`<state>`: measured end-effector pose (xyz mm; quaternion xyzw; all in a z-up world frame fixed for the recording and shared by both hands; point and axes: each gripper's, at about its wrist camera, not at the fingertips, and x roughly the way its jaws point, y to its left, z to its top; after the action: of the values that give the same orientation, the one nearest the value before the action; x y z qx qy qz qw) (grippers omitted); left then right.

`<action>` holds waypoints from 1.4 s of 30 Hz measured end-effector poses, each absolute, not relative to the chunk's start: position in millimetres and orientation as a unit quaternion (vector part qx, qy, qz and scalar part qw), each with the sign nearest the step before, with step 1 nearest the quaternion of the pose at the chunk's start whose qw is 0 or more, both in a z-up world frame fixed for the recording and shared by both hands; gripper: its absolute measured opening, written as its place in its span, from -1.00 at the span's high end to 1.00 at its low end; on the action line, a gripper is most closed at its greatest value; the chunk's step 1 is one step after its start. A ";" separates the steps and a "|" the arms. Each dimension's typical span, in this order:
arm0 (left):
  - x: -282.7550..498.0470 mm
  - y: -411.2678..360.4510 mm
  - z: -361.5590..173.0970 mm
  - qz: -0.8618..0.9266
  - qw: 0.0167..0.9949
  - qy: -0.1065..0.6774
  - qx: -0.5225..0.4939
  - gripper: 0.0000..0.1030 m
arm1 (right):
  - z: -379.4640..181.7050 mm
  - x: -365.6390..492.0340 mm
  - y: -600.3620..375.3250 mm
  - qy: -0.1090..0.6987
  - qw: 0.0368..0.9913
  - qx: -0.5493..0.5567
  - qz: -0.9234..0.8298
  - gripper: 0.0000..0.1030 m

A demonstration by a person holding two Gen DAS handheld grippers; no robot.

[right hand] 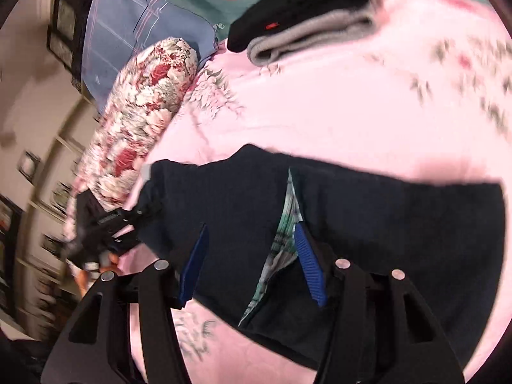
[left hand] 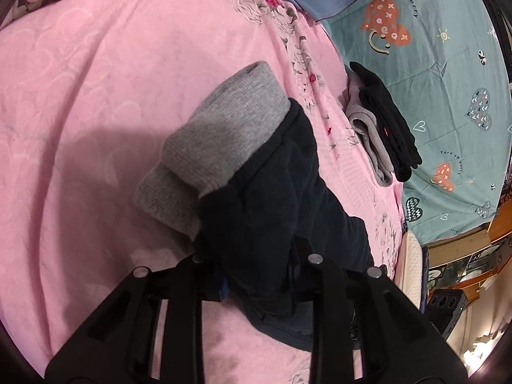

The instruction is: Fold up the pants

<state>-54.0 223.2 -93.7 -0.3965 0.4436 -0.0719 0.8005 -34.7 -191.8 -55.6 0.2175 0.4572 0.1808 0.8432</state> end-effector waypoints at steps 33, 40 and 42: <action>-70.0 100.6 24.5 -0.115 0.936 0.323 -0.080 0.58 | -26.8 -99.7 -298.6 0.369 0.871 0.287 0.150 -0.52; -98.8 -51.3 51.5 -0.284 0.905 0.307 0.074 0.58 | -41.4 -135.5 -356.1 0.326 0.868 0.358 0.113 -0.54; -103.6 -83.8 40.2 -0.311 0.889 0.319 0.104 0.58 | -50.3 -140.3 -370.0 0.318 0.862 0.383 0.098 -0.54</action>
<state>-103.6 -83.8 40.2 0.1040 0.3192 -0.3107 0.8893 -140.3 -370.0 -50.3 0.3834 0.3181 0.0976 0.8616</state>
